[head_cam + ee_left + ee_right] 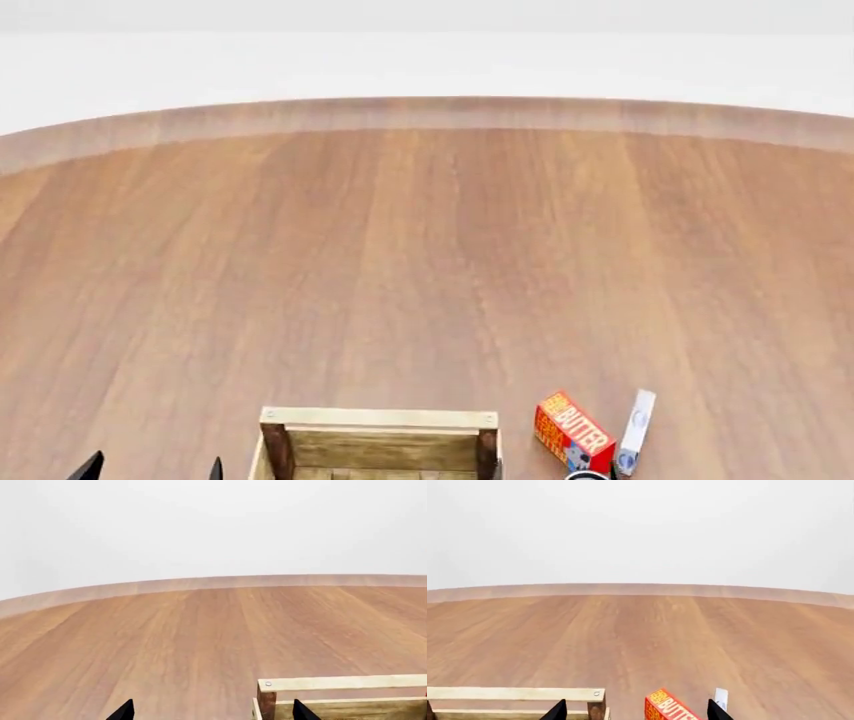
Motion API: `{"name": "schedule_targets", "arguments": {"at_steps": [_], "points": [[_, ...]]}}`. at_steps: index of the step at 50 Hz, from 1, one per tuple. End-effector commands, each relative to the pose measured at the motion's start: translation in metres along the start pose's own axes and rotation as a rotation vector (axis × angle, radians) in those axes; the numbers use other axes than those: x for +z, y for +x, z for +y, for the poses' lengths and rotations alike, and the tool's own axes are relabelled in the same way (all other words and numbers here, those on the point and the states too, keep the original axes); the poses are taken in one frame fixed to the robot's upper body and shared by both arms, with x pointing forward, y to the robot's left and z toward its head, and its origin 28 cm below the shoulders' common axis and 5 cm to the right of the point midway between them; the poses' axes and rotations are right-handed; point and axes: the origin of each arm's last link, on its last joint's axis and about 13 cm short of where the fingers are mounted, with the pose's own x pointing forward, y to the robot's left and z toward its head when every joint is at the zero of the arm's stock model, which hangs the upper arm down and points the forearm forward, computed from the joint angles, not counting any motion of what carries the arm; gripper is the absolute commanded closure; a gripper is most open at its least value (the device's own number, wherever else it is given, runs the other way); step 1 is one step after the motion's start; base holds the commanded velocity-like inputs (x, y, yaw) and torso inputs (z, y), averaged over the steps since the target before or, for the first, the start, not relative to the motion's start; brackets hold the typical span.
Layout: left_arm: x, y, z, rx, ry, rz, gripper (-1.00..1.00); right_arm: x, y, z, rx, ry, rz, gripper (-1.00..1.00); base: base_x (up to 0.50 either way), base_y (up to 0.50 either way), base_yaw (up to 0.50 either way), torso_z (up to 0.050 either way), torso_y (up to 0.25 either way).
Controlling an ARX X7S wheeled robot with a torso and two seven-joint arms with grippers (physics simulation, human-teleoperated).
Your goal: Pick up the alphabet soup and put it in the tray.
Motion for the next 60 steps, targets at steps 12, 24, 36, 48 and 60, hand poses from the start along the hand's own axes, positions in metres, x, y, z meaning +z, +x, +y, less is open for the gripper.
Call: {"name": "schedule_targets", "arguments": {"at_steps": [12, 24, 36, 48, 60], "points": [[0.000, -0.002, 0.000, -0.002, -0.006, 0.006, -1.00, 0.088, -0.033, -0.028, -0.040, 0.071, 0.259, -1.00, 0.00, 0.00, 0.00, 0.000, 0.000], [0.000, -0.004, -0.001, -0.004, -0.005, 0.006, -1.00, 0.118, -0.069, -0.066, 0.028, -0.004, 0.440, -1.00, 0.00, 0.00, 0.00, 0.000, 0.000], [-0.001, -0.003, -0.001, -0.006, -0.008, 0.006, -1.00, 0.134, -0.089, -0.090, 0.042, -0.019, 0.553, -1.00, 0.00, 0.00, 0.00, 0.000, 0.000], [-0.003, -0.002, -0.001, -0.005, -0.003, 0.009, -1.00, 0.125, -0.084, -0.112, -0.019, 0.005, 0.581, -1.00, 0.00, 0.00, 0.00, 0.000, 0.000], [-0.002, -0.003, -0.001, -0.008, -0.005, 0.008, -1.00, 0.114, -0.081, -0.129, -0.046, -0.024, 0.603, -1.00, 0.00, 0.00, 0.00, 0.000, 0.000]]}}
